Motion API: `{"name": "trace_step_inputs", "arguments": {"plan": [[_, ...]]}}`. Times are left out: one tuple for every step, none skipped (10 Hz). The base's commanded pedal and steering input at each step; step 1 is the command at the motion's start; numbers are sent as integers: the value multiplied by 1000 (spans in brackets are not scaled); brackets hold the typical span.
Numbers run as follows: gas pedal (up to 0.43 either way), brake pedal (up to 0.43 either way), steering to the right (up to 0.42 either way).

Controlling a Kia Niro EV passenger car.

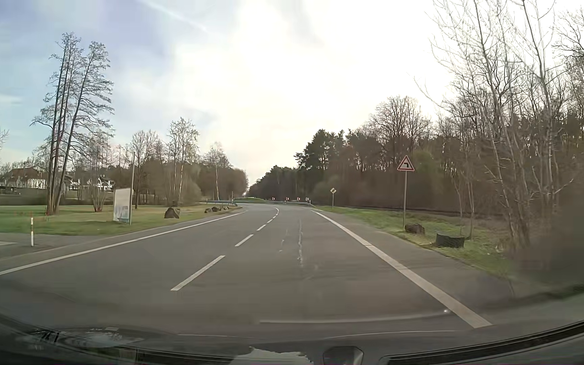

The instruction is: Follow the waypoints while adhering to traffic rules and regulations

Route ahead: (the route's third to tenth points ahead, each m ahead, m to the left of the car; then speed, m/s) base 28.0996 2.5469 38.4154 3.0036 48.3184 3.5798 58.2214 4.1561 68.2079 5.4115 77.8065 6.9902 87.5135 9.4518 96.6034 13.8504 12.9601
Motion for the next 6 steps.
{"name": "trace_step_inputs", "arguments": {"plan": [[0, 0, -7], [0, 0, -6], [0, 0, -7], [0, 0, -6], [0, 0, -6], [0, 0, -6]]}}
